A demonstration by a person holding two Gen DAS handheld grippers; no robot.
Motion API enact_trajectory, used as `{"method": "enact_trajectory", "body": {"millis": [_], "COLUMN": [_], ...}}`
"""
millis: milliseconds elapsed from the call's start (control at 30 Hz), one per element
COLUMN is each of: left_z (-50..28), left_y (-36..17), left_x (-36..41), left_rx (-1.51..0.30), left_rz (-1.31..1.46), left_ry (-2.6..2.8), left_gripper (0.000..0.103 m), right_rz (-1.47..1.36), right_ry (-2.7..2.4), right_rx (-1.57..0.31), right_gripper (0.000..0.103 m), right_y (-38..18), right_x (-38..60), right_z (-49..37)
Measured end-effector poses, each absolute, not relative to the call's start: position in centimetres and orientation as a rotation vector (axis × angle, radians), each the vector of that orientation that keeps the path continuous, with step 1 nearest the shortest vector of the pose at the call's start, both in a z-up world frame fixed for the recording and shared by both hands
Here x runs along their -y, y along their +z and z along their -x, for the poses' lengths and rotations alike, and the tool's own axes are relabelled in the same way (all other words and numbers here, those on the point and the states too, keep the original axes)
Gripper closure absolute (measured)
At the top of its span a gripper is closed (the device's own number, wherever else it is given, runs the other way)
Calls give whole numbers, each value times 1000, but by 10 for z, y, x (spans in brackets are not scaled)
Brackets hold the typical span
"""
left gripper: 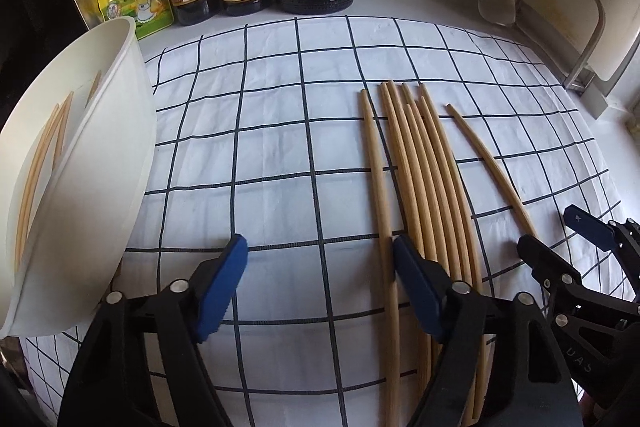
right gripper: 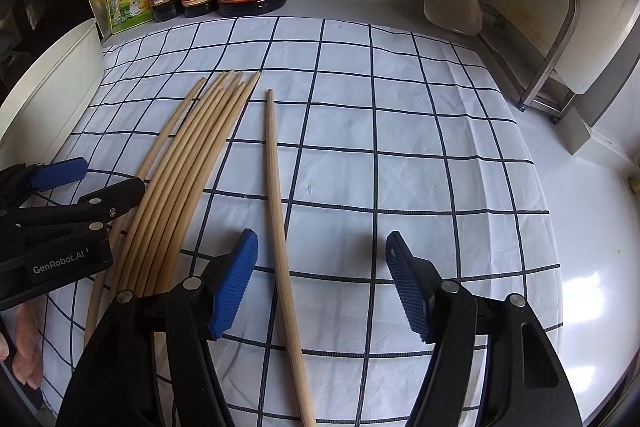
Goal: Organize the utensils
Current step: 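Grasp a chopstick with the left gripper while the right gripper grasps another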
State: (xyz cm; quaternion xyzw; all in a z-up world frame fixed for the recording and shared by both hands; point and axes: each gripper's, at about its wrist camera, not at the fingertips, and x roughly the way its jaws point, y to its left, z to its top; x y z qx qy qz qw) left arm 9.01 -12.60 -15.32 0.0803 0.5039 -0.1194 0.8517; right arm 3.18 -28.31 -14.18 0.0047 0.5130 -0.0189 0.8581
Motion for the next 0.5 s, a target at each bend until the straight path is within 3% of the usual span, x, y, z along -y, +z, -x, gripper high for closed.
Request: {"method": "enact_trajectory", "body": {"millis": [67, 133, 233, 300, 500], "left_z": [-87, -85, -83, -83, -80], "left_y": [-151, -150, -149, -149, -143], "left_x": [130, 133, 134, 133, 126], "left_rx": [-1063, -1064, -1069, -1072, -1082], "left_rz": [-174, -180, -181, -182, -156], "left_ry": [-264, -274, -288, -286, -294], "left_gripper": [50, 69, 91, 96, 96], "right_rz": [-4, 25, 40, 25, -69], "right_ry": [-4, 18, 35, 40, 37], "right_rx": [-1078, -1076, -1078, -1081, -1093], "right_gripper": [64, 83, 96, 96, 97], "right_y": [-141, -140, -139, -139, -135], "right_x": [277, 267, 260, 262, 275], "right_z": [-31, -31, -31, -30, -24]}}
